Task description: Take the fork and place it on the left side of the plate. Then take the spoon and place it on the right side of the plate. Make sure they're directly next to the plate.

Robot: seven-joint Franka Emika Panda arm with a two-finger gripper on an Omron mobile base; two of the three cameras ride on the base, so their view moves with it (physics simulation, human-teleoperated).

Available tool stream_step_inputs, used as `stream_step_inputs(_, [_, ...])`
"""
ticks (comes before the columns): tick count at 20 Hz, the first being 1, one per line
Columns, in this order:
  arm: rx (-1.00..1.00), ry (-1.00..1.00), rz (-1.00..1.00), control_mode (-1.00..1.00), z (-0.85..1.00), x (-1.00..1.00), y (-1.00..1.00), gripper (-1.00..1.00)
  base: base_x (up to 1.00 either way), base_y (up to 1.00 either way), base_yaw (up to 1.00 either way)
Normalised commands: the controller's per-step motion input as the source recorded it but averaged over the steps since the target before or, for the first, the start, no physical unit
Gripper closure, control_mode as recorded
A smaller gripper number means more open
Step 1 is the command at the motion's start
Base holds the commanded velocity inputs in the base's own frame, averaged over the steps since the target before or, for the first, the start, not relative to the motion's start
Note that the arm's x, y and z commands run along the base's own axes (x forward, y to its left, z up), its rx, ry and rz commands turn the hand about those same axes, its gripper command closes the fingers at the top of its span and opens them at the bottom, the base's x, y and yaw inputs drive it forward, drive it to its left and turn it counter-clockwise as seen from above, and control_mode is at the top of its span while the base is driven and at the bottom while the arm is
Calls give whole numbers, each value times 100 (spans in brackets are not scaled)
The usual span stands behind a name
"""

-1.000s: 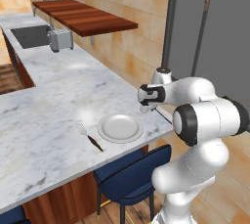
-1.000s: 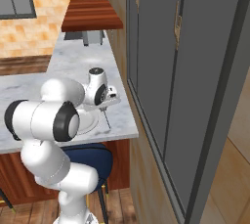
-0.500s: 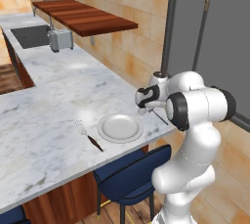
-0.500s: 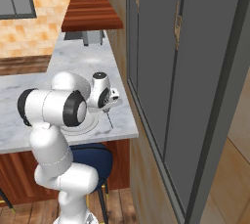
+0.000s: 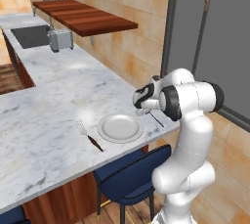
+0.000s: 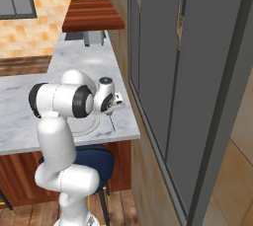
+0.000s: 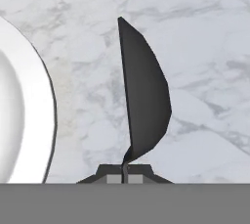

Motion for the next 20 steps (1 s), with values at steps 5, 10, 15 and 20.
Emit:
stream_step_inputs(5, [5,0,0,-100,-34,29,0,100,0,0,0])
stream_step_inputs(10, [3,0,0,-100,-30,32,1,100,0,0,0])
stream_step_inputs(15, [3,0,0,-100,-24,33,1,100,0,0,0])
stream_step_inputs(20, [1,0,0,-100,-18,22,10,-100,0,0,0])
